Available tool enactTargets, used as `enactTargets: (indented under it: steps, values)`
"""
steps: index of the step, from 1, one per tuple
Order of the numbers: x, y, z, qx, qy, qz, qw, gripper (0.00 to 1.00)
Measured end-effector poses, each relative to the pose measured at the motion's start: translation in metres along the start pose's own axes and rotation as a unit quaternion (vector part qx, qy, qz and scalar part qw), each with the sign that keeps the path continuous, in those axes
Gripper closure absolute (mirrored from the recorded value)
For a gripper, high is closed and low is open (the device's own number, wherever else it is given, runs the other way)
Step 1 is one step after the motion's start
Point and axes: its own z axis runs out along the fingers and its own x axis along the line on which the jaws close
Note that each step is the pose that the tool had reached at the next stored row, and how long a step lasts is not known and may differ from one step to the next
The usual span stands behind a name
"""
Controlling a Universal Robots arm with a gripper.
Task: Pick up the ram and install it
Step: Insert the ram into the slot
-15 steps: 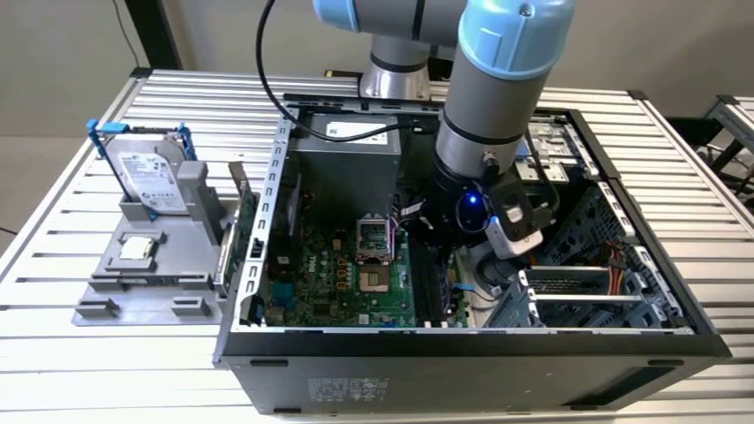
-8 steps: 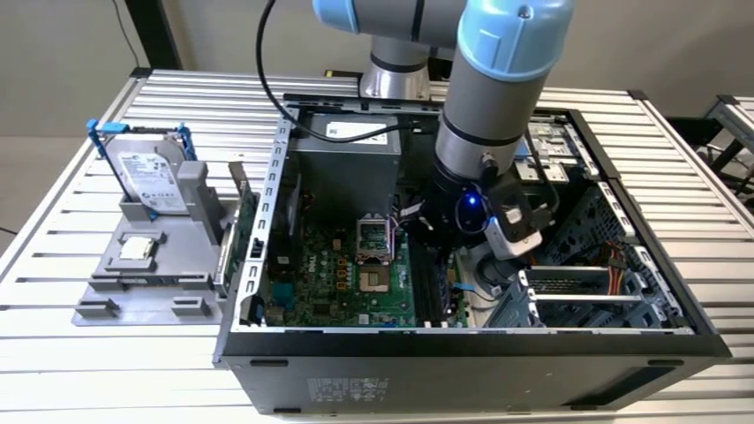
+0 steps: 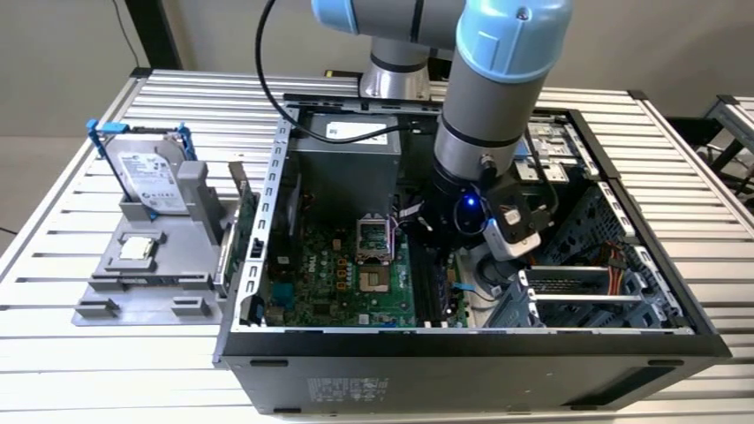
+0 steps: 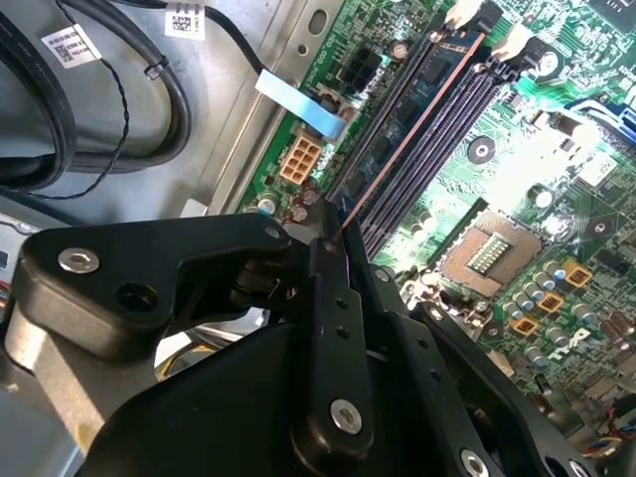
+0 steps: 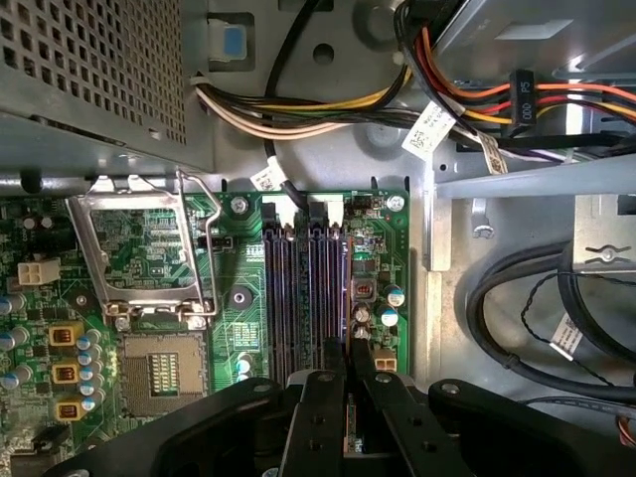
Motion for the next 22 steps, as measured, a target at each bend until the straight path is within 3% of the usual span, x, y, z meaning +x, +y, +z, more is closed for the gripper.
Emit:
enactTargets:
  steps: [6,10,18,22]
  values:
    - [-0.0001,0.0000,-0.0003,-0.0003,0.0000,-0.009,0.99996,1.00]
    - [-0.0002,0.0000,-0.0039,-0.0003,0.0000,-0.010,0.99995,1.00]
    - [0.0006,-0.0001,-0.0039,-0.0003,0.0000,-0.017,0.99985,1.00]
    - [0.0008,0.0002,-0.0009,-0.0003,0.0001,-0.018,0.99983,1.00]
